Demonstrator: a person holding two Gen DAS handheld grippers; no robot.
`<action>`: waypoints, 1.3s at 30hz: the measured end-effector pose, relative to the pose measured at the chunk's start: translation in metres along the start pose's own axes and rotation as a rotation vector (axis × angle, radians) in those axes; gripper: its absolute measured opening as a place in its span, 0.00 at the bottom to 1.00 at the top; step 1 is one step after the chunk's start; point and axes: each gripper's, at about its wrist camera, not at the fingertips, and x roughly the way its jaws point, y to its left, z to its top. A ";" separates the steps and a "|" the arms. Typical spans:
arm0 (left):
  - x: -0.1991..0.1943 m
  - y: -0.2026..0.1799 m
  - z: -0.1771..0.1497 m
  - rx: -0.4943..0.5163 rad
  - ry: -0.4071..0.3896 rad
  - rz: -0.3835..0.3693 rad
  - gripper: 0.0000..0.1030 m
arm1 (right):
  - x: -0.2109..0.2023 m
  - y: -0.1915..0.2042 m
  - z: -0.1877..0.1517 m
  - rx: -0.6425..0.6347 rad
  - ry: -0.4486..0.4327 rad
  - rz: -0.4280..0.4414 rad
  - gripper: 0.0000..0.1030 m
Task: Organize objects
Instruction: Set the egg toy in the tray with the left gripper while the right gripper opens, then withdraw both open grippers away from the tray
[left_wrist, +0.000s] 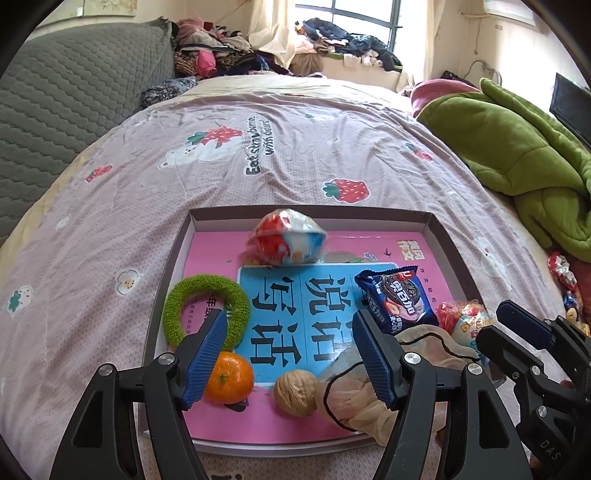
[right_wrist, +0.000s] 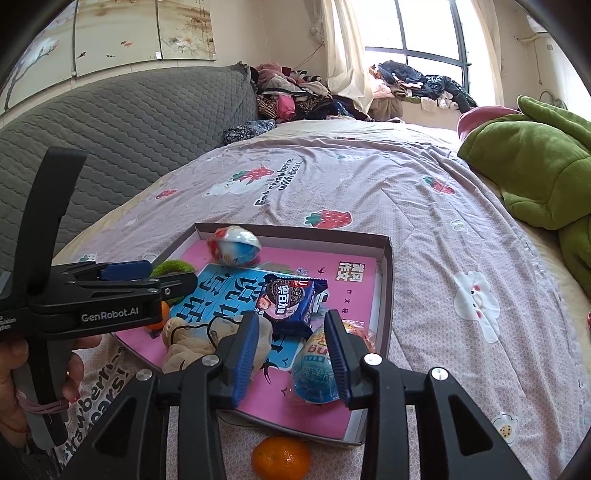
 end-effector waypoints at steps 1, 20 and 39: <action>-0.001 0.000 -0.001 -0.001 0.001 0.001 0.70 | -0.001 0.000 0.000 0.000 0.000 -0.003 0.37; -0.031 0.003 -0.012 -0.004 -0.050 0.008 0.73 | -0.007 0.002 0.002 0.004 -0.005 -0.027 0.46; -0.066 0.007 -0.024 -0.008 -0.093 0.026 0.73 | -0.026 0.012 0.007 -0.009 -0.043 -0.022 0.48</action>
